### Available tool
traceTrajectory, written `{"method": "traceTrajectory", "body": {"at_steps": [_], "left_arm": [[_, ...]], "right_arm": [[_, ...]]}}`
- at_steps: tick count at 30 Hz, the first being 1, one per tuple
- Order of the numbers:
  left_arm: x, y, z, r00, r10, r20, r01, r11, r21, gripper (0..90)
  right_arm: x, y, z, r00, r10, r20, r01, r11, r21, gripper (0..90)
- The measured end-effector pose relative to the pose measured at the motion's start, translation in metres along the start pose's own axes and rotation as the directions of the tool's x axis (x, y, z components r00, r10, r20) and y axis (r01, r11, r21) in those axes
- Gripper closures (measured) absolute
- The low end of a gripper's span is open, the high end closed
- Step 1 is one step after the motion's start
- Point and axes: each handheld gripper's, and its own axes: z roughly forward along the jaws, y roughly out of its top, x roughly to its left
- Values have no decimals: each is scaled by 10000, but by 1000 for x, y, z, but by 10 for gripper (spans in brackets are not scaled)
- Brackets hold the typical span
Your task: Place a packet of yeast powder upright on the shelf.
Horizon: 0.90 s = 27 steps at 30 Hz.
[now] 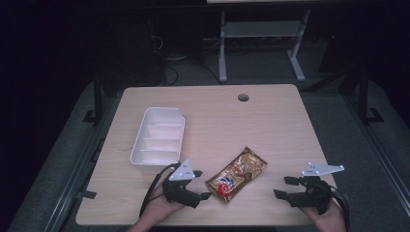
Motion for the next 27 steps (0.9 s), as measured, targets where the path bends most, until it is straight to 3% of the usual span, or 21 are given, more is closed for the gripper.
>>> {"method": "traceTrajectory", "body": {"at_steps": [15,23,27], "left_arm": [[0,10,9,9999,-70,138,69,10000,70,299],[4,22,26,9999,62,160,-73,9976,683,441],[5,26,32,9996,152,223,-169,9966,803,526]], "right_arm": [[-2,15,3,9994,226,246,-221,9996,-198,250],[-9,47,17,9990,357,282,-352,9992,-182,243],[-15,69,31,9986,459,252,-457,9989,-88,243]]}}
